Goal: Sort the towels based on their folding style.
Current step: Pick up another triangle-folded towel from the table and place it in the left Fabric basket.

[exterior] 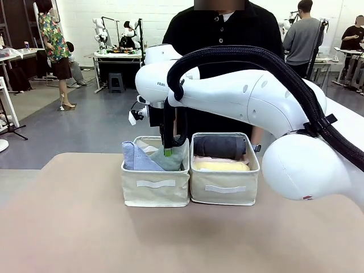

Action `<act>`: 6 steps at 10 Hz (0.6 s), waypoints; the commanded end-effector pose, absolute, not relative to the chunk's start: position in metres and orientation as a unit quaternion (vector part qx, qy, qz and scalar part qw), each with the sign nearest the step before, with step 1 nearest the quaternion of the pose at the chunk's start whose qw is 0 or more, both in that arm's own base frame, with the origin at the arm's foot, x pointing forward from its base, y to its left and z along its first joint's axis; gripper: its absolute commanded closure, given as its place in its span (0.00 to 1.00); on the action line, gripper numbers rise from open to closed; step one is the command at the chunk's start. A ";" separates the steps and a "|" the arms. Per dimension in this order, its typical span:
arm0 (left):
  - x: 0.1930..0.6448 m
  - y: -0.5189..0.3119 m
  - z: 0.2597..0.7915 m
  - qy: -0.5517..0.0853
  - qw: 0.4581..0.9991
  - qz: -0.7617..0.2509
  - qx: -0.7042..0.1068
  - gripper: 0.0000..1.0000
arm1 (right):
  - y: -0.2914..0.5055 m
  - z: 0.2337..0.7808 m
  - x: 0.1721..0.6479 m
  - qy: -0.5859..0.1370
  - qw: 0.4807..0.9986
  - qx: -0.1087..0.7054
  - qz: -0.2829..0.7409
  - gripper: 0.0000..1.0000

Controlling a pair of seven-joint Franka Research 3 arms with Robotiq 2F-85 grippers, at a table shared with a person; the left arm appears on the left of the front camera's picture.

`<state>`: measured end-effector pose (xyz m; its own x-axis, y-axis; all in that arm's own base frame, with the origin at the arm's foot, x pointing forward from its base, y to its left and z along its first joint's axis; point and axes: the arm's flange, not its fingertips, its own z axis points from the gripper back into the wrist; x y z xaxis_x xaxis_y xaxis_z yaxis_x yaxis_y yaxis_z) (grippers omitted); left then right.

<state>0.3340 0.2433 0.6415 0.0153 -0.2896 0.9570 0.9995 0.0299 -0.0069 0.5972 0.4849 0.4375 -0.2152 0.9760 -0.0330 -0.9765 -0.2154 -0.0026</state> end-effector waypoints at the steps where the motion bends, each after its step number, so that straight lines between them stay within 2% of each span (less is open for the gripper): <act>1: 0.332 0.248 0.644 -0.430 0.575 -0.557 -0.417 0.00 | 0.503 0.448 0.619 0.006 0.620 -0.005 0.785 0.00; 6: 0.332 0.248 0.644 -0.430 0.575 -0.557 -0.417 0.00 | 0.501 0.449 0.619 0.010 0.621 -0.005 0.784 0.00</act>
